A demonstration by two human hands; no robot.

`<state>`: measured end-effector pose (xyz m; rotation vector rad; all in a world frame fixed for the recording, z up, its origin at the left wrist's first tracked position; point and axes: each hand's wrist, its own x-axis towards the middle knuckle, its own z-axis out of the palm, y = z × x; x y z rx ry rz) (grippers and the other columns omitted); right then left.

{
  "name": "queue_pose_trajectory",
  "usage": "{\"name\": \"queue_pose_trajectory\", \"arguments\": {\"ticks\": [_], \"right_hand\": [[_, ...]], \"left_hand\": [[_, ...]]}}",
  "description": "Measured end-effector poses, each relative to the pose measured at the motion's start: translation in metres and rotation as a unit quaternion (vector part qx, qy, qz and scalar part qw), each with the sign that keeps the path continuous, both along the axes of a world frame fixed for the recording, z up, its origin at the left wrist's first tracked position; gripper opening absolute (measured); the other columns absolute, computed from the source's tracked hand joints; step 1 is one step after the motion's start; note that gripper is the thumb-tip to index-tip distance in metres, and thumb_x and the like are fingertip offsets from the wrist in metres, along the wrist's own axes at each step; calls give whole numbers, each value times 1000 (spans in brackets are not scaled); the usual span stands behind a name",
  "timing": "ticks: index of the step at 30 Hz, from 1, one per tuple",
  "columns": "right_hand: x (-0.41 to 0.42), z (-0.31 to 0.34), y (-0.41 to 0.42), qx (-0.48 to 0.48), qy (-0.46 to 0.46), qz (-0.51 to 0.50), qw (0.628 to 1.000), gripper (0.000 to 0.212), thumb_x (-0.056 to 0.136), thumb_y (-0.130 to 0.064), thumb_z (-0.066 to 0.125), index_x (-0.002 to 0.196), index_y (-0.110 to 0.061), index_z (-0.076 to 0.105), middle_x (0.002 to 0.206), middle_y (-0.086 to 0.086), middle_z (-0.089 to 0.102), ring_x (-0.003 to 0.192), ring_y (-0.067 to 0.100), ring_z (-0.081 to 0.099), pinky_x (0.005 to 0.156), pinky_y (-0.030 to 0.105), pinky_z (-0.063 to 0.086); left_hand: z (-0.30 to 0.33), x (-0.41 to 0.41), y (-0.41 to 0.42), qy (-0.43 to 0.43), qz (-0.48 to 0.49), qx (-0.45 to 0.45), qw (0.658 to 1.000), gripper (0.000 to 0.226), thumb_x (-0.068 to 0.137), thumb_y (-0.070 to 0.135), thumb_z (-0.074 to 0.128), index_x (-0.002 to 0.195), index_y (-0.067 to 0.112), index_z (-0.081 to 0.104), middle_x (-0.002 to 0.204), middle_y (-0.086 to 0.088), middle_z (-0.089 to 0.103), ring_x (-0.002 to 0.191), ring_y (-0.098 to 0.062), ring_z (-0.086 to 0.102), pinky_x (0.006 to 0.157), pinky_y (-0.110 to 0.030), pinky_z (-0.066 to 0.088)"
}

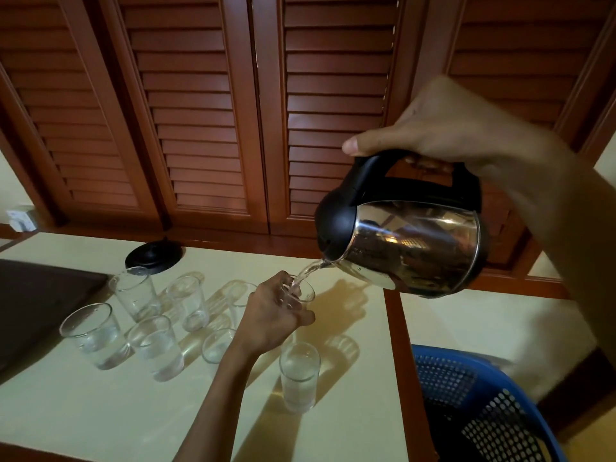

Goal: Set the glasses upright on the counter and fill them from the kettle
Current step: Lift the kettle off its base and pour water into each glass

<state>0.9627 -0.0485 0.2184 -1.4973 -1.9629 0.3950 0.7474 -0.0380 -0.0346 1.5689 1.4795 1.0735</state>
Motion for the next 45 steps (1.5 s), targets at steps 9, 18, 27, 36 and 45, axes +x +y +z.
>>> {"name": "queue_pose_trajectory", "arguments": {"ticks": [9,18,27,36,45], "right_hand": [[4,2,-1,0,0,-13,1000,58,58,-68,82,70,-11,74,39,-10,52,42,7,49,57,30,42],[4,-4,2,1,16,1,1000,63,56,-66,83,73,-6,79,48,0,56,47,13,49,49,27,39],[27,-44,3,-41,200,-51,978,54,62,-60,87,57,-11,65,45,2,50,36,12,37,38,20,28],[62,-109,-11,-66,489,4,870,32,74,-49,84,73,-18,78,49,-2,46,36,9,36,35,21,30],[58,-167,-39,-40,541,-11,840,44,90,-50,66,52,-28,66,44,-5,37,39,14,31,52,31,29]], "left_hand": [[0,-1,0,2,-5,7,1000,32,55,16,76,82,14,59,56,13,61,48,-7,46,50,-18,38],[3,1,-1,1,-5,14,1000,29,63,4,78,84,10,59,53,14,59,46,-7,45,47,-16,36],[29,5,1,-135,-17,-14,991,32,71,-16,75,92,0,58,71,-9,61,62,-21,51,54,-24,41],[66,-8,6,-182,-38,7,983,53,59,5,75,110,0,63,93,-23,73,77,-28,68,75,-42,55],[75,-4,10,-175,-34,27,984,51,67,-2,78,114,-5,60,107,-26,74,83,-28,71,72,-36,60]]}}
